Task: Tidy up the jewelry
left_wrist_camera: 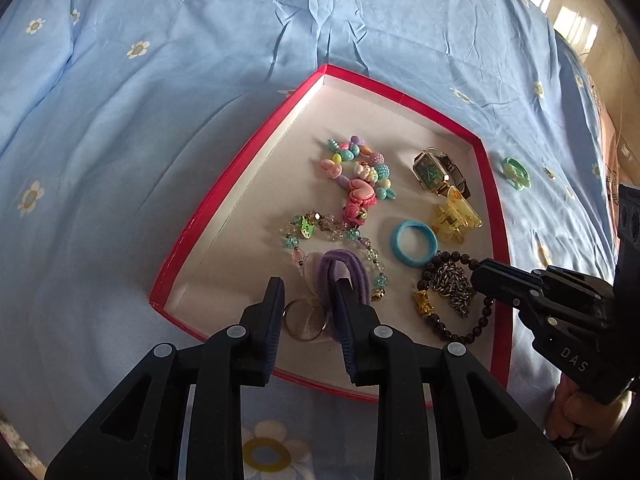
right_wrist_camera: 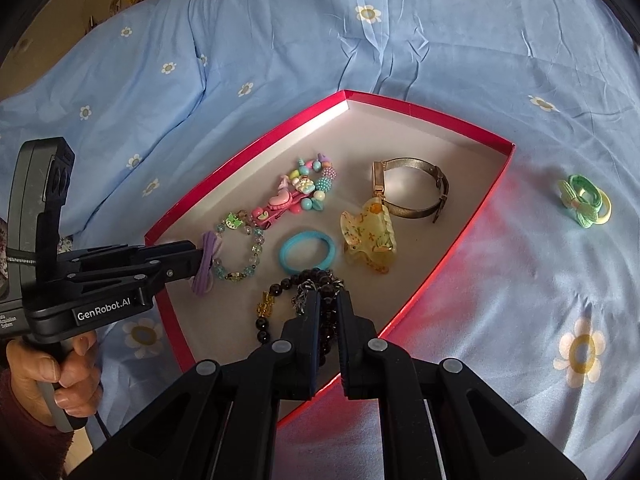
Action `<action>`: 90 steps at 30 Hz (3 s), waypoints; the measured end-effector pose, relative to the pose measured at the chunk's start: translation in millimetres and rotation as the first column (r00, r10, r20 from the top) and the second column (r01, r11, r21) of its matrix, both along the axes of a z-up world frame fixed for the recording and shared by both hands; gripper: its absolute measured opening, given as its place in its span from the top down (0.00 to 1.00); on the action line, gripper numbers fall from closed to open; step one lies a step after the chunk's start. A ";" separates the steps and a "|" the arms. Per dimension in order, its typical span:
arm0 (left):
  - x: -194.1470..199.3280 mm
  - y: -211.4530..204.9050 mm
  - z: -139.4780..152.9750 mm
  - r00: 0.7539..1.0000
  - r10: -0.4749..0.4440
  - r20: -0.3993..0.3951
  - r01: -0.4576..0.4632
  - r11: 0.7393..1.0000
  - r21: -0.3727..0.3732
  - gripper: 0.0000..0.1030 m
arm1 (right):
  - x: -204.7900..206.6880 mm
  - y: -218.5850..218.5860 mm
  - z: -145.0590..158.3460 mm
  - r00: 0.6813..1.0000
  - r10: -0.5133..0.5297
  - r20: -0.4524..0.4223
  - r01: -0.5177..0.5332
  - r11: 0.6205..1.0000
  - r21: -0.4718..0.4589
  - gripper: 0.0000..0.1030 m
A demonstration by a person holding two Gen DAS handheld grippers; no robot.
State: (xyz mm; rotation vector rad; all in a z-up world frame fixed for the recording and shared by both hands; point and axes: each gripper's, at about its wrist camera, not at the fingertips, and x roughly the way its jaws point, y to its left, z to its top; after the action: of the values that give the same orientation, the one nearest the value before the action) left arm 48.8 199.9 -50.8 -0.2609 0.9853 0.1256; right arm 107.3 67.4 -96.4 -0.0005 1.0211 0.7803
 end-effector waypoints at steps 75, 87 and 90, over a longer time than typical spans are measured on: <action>-86.2 -30.0 70.1 0.983 0.099 0.156 -0.116 0.988 0.105 0.05 | -58.5 -67.2 67.6 0.987 -0.057 0.152 0.032 0.987 0.159 0.18; -89.2 -48.0 58.1 0.967 0.132 0.219 -0.183 0.955 0.233 0.00 | -74.7 -67.9 67.9 0.957 -0.067 0.283 0.030 0.991 0.133 0.00; -89.4 -51.4 46.9 0.967 0.144 0.210 -0.194 0.951 0.240 0.00 | -74.4 -67.0 50.6 0.965 -0.085 0.249 0.053 0.990 0.134 0.00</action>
State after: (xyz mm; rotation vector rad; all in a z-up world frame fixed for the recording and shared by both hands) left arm -40.6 148.5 -3.9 -0.1141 0.7452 0.3777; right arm 32.9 0.4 -45.8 0.0426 0.7237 0.7585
